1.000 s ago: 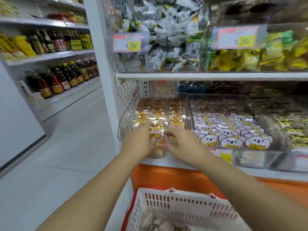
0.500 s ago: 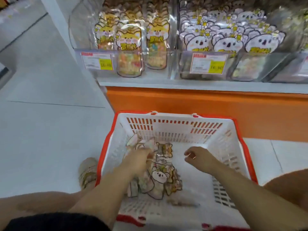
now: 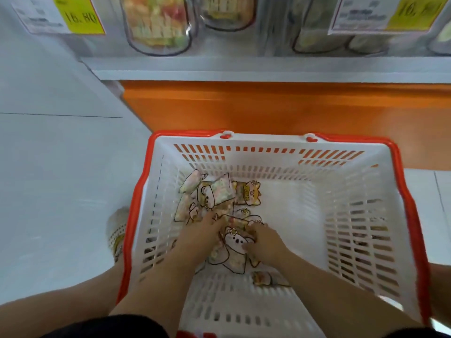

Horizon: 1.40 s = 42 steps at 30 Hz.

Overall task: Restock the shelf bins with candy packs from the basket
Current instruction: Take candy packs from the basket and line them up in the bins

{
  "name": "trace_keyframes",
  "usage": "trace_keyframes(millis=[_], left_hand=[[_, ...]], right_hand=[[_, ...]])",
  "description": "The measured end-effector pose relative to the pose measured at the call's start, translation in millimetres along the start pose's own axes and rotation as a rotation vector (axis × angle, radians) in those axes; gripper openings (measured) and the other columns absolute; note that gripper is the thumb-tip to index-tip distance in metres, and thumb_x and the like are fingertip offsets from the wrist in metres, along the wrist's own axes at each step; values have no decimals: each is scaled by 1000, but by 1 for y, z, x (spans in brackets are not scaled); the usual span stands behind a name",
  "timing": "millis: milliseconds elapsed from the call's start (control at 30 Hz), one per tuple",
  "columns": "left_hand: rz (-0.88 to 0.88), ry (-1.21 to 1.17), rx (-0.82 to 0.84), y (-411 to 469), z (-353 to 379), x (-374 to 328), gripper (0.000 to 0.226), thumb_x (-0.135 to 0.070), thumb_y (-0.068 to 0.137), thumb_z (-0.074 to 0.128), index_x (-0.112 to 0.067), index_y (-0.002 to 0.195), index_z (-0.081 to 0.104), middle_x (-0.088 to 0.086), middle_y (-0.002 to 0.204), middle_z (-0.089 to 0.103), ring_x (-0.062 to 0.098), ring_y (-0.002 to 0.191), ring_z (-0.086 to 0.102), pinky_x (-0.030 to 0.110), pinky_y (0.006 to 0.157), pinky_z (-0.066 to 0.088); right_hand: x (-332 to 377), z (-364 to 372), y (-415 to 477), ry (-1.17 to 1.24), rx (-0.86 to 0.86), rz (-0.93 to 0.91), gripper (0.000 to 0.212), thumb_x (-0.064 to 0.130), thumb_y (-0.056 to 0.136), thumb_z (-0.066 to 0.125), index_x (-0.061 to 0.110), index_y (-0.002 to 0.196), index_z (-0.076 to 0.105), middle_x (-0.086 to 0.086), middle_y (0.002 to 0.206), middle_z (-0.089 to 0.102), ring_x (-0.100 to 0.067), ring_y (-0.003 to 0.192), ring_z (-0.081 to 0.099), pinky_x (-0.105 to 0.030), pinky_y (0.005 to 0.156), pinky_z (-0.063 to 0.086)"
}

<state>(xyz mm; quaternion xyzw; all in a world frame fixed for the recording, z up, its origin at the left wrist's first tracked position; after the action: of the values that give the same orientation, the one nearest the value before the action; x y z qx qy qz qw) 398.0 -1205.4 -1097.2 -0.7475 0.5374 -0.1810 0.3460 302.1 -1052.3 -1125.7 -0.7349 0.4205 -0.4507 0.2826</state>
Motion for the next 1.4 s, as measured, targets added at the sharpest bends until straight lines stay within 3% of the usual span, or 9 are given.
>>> trace_keyframes(millis=[100, 200, 300, 533, 667, 867, 1100, 1233, 1400], left_hand=[[3, 151, -61, -1, -12, -3, 52, -16, 99, 51, -20, 148, 35, 12, 158, 19, 35, 123, 51, 44, 91, 49], [49, 257, -89, 9, -12, -2, 44, -15, 97, 50, -17, 141, 45, 11, 156, 26, 34, 133, 39, 46, 102, 42], [112, 329, -32, 18, -12, -1, 41, -12, 96, 52, -18, 136, 50, 7, 147, 45, 32, 135, 40, 48, 110, 33], [97, -97, -101, 3, -59, 6, 19, -21, 97, 59, -24, 112, 71, 2, 107, 68, 22, 103, 63, 34, 90, 50], [158, -319, -452, -23, -102, 5, 7, -23, 87, 76, -30, 88, 77, -13, 110, 64, 13, 109, 51, 34, 99, 45], [196, -371, -771, -77, -162, -23, 8, -26, 85, 78, -32, 82, 74, -15, 106, 44, 8, 95, 51, 17, 78, 44], [332, -279, -1105, -136, -202, -47, 16, -23, 74, 87, -35, 76, 76, -12, 105, 53, 6, 100, 31, 34, 78, 38], [495, -193, -1230, -166, -214, -68, 21, -13, 68, 89, -27, 75, 76, 0, 106, 57, 15, 106, 36, 32, 70, 45], [620, -156, -1354, -182, -225, -83, 29, -10, 73, 87, -29, 85, 68, -3, 110, 46, 18, 108, 41, 27, 81, 40]], right_hand=[[-12, -13, 6, 145, -46, 14, 30, 22, 89, 65, 7, 72, 44, -6, 74, 45, -17, 68, 46, -36, 62, 42], [-30, -45, 1, 597, -86, 125, 16, 12, 90, 65, 1, 80, 61, -18, 81, 61, -27, 74, 62, -52, 80, 59], [-34, -72, -11, 818, -83, 154, 7, 10, 96, 63, 6, 99, 67, -17, 94, 70, -25, 76, 68, -38, 75, 61], [-15, -122, -45, 758, -318, 57, 16, 11, 95, 63, -4, 98, 64, -26, 86, 66, -22, 61, 64, -33, 64, 55], [16, -154, -82, 638, -434, -98, 20, 17, 94, 65, -3, 91, 64, -25, 83, 66, -16, 59, 66, -33, 68, 55], [58, -188, -150, 626, -529, -257, 35, 40, 80, 66, 6, 84, 70, -19, 87, 71, -35, 78, 66, -50, 83, 54], [85, -212, -213, 1032, -376, -390, 22, 17, 96, 57, 15, 75, 63, 2, 72, 54, -14, 70, 47, -31, 61, 37], [89, -218, -240, 1238, -150, -388, 20, 33, 97, 59, 18, 85, 64, -1, 81, 51, -19, 69, 53, -39, 72, 48], [95, -216, -254, 1042, 35, -435, 45, 58, 96, 45, 27, 90, 76, 0, 96, 71, -19, 82, 65, -48, 82, 48]])
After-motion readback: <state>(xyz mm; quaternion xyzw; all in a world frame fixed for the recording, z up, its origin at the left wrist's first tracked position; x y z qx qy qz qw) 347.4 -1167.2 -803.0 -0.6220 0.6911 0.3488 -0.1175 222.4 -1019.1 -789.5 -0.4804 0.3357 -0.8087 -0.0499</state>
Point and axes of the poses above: each hand's wrist, its own y-axis towards the middle knuckle, its own z-axis out of the palm, x = y × z, the point moved 3 cm from there along y, towards the middle knuckle
